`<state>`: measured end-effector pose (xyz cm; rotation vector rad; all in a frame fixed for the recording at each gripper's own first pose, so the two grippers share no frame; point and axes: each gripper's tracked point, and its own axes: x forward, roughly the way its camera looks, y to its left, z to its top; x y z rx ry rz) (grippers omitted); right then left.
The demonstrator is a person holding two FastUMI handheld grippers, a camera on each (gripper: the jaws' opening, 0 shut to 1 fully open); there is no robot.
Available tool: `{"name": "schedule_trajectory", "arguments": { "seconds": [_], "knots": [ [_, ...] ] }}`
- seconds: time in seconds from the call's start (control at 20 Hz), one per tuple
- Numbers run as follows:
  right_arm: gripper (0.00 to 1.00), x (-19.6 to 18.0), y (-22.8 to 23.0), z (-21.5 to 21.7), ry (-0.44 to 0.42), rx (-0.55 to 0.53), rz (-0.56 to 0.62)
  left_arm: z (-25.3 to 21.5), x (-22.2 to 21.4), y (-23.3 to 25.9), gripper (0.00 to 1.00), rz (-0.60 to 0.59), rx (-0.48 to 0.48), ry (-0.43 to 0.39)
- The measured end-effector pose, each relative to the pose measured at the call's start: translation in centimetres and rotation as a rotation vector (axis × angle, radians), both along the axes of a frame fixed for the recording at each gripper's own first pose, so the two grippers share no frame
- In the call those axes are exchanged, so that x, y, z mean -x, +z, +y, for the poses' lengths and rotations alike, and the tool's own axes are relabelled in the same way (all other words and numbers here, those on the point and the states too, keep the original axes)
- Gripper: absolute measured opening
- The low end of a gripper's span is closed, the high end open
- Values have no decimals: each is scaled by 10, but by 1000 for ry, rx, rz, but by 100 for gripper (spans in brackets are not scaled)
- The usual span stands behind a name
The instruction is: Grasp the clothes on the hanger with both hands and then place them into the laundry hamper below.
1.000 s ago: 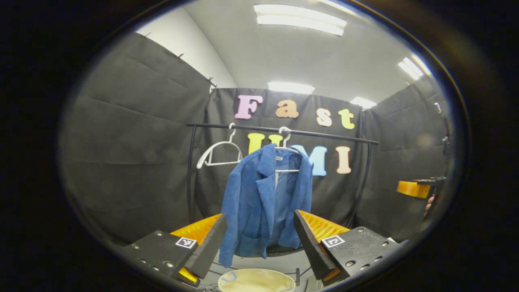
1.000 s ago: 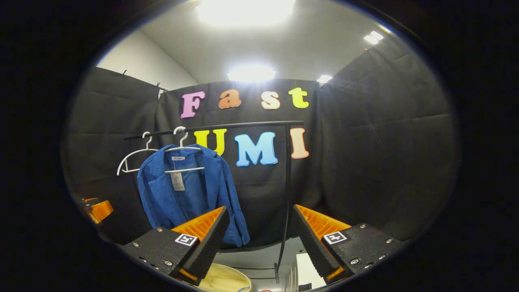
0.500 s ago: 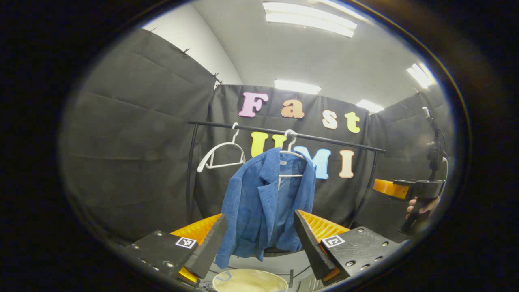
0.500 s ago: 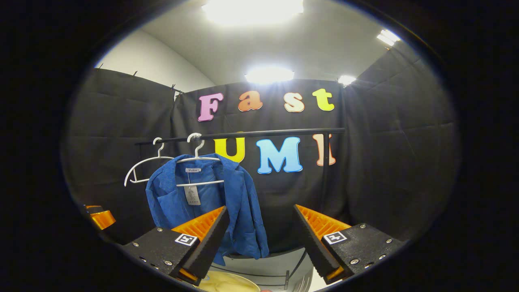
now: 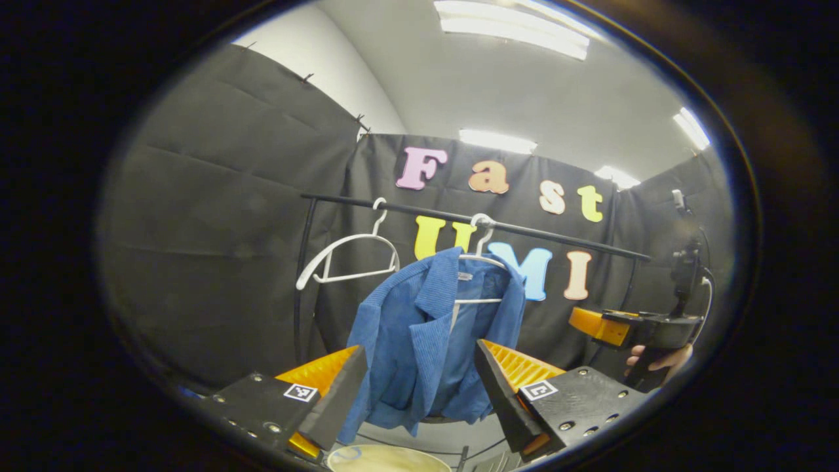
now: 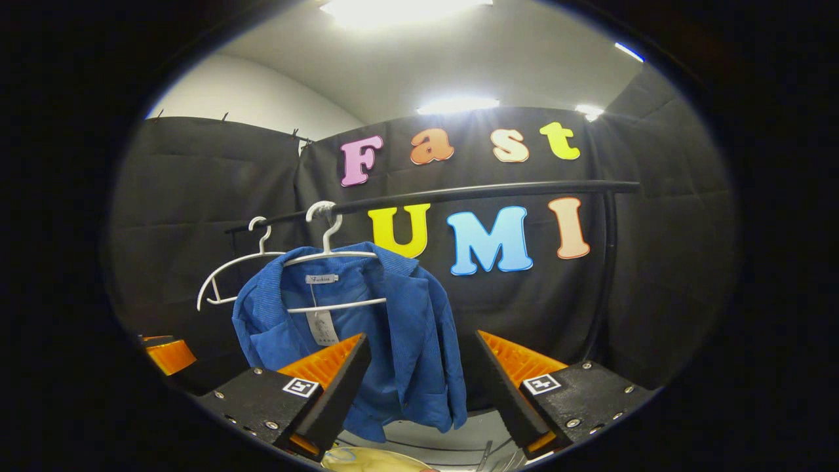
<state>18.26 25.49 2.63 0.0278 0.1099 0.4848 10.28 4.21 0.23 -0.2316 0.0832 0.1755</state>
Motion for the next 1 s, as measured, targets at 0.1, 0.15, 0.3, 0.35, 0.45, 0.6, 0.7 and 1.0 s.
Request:
{"name": "schedule_trajectory", "arguments": {
  "seconds": [0.1,0.15,0.3,0.35,0.45,0.6,0.7,1.0],
  "knots": [
    [97,-20,-7,10,25,-1,23,-5,-22,1,95,2,9,5],
    [97,-29,-11,13,39,-1,37,-9,-33,-1,95,4,14,6],
    [97,-54,-22,25,84,3,65,-16,-65,-9,95,23,21,20],
    [97,-63,-25,28,95,6,69,-16,-73,-11,95,33,18,31],
    [97,-78,-32,37,121,12,83,-19,-90,-16,95,49,14,50],
    [96,-97,-46,50,162,9,120,-23,-108,-23,94,78,9,80],
    [96,-106,-54,62,196,-11,150,-23,-118,-25,94,79,-20,112],
    [95,-116,-67,87,283,-32,158,-16,-140,-37,95,105,-71,226]
  ]
}}
